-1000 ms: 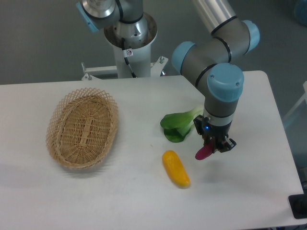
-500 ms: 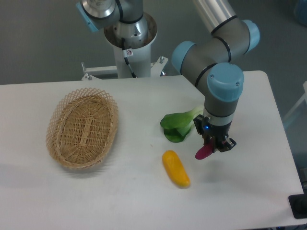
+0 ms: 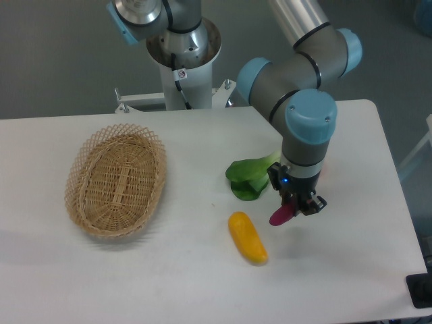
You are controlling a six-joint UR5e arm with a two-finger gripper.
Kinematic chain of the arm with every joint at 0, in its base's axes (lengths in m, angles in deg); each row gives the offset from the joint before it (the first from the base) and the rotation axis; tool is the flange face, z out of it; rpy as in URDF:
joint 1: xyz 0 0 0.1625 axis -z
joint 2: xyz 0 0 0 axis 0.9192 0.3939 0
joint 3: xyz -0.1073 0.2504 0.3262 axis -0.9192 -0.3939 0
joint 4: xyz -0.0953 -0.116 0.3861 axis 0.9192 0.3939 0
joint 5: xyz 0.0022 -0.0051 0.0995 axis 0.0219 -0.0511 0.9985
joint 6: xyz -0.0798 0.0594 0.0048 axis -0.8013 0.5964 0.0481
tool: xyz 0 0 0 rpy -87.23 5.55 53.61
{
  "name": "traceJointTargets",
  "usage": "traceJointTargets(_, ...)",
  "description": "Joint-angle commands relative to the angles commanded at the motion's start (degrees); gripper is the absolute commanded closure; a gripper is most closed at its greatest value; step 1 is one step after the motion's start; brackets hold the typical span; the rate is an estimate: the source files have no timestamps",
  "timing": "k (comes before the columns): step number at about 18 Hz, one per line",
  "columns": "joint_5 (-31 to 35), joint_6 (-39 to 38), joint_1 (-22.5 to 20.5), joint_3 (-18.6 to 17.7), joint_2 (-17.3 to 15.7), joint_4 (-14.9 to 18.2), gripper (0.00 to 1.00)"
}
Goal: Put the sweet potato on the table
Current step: 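Carry the purple sweet potato past the yellow banana toward the basket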
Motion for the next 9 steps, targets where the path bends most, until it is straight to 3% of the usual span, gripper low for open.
traceJointTargets(9,-0.26,-7.11,4.92,-0.71,1.23,-0.88,0.83)
